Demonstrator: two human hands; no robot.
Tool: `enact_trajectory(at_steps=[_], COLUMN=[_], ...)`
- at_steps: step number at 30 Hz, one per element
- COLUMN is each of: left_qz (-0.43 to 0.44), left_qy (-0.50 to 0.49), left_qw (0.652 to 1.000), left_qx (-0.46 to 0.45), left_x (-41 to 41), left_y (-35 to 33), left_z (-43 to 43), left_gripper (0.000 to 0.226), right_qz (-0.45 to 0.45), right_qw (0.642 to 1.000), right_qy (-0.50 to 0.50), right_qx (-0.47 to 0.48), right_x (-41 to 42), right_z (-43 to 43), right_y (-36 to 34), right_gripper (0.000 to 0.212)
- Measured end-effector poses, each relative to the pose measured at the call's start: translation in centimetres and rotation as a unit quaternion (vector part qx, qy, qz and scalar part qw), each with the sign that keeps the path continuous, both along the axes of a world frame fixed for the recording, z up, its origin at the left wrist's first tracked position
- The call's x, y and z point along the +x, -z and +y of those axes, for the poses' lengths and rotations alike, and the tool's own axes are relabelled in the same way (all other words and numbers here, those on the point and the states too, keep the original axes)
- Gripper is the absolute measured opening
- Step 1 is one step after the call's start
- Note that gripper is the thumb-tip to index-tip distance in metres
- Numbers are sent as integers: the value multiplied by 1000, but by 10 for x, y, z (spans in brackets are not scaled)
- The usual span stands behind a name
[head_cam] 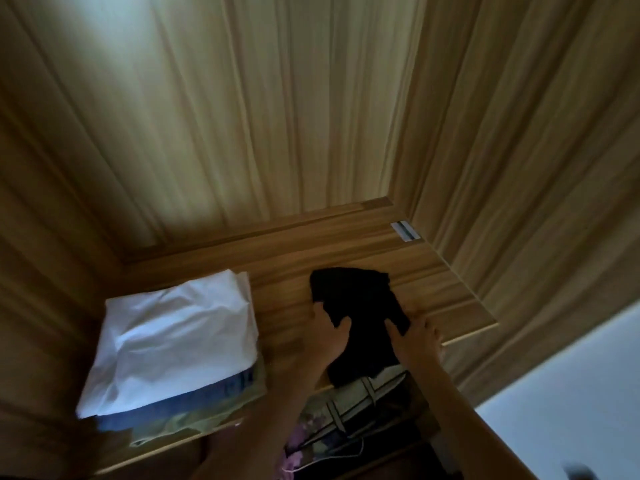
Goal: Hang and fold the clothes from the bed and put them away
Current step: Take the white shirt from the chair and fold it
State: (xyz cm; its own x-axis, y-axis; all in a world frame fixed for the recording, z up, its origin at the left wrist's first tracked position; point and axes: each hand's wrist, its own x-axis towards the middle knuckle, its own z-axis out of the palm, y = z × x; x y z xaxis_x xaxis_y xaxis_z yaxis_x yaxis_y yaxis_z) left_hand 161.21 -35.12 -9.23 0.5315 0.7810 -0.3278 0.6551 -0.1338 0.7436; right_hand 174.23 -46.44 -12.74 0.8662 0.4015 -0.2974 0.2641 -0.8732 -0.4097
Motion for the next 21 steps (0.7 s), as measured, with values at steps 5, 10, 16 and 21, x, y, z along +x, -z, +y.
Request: enact_trajectory(at_steps=[5,10,16,21], left_qz=[-29,-100,-232,-379], left_qy=[-159,-93,-137,-167], left_qw=[956,938,935,897], left_qx=[-247,-318,-230,-152], left_x=[18,-4,-77,-167], left_y=[22,-19,-92,-134], left_z=[15,34,80,93], left_gripper=[57,38,53,47], right_qz=[233,387,425,366], right_qw=[943,878,826,809], right_qy=[80,89,12,-105], right_qx=[223,268,369,449], right_x=[-1,-21,-69,-134], right_z=[2,31,84,120], right_y=[-4,-28,-65,-116], right_gripper=[46,47,53,27])
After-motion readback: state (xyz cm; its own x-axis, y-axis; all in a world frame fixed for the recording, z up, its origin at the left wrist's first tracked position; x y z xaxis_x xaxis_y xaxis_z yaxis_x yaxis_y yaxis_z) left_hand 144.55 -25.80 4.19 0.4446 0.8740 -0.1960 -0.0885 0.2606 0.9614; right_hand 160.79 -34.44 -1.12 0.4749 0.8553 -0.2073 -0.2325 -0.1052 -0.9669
